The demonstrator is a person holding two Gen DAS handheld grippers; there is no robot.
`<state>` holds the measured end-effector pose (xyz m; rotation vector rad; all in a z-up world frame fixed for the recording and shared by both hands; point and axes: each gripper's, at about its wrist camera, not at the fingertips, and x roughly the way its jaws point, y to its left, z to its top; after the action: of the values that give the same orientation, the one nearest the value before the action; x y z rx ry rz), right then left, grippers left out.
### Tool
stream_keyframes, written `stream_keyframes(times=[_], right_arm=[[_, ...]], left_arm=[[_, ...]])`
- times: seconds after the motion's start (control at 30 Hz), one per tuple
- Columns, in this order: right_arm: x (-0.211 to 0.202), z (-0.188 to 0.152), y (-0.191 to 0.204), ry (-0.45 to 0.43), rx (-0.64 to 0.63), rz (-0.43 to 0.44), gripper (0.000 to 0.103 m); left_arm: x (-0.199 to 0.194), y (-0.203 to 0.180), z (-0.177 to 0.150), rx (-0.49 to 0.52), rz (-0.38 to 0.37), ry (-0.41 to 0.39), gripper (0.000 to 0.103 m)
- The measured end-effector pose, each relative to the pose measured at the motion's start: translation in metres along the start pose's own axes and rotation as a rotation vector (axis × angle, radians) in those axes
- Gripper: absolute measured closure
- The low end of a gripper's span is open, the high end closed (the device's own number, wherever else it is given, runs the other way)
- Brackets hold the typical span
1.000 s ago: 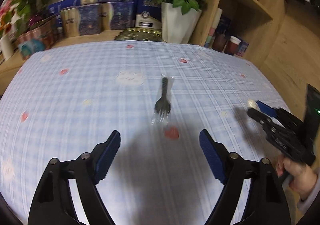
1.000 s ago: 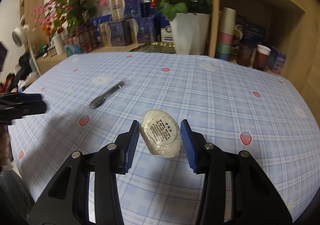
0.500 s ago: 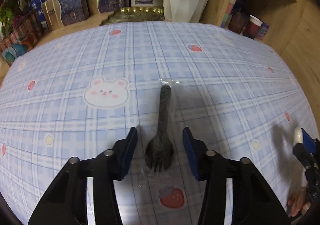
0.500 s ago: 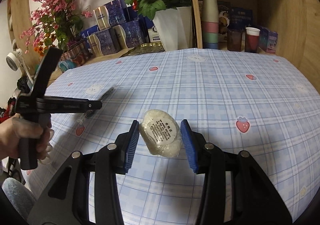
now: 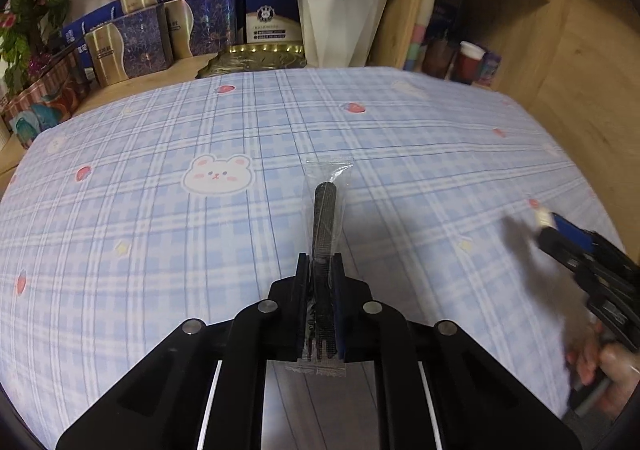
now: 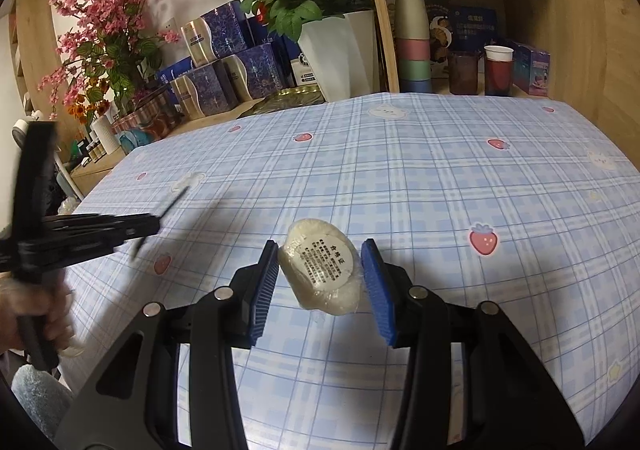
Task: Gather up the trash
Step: 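Carry the white item to the brown bin and open the right tool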
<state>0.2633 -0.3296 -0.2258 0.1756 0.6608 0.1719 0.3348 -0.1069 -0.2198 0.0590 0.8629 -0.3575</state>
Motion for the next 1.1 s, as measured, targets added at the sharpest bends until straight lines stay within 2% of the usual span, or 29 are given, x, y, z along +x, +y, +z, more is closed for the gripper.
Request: stream_keyframes(times=[0.27,0.5,0.77,1.1], right_arm=[[-0.001,0.002,0.012,0.008,-0.06,-0.037,0.058],[-0.032,-0.01,0.041,0.007,-0.084,0.028,0.058],[-0.078,-0.058,0.08,0.041,-0.1,0.105,0.058],[-0.104,-0.125,0.125,0.135,-0.092,0.189,0.058]], left_arm=[[-0.067,0.01,-0.038,-0.086,-0.03,-0.052,0.092],[-0.125,0.012,-0.077,-0.095,-0.02,-0.109,0.092],[-0.169,0.006,-0.132,-0.124,-0.022,-0.142,0.092],[-0.206,0.012,-0.193,-0.172,-0.025,-0.161,0.092]])
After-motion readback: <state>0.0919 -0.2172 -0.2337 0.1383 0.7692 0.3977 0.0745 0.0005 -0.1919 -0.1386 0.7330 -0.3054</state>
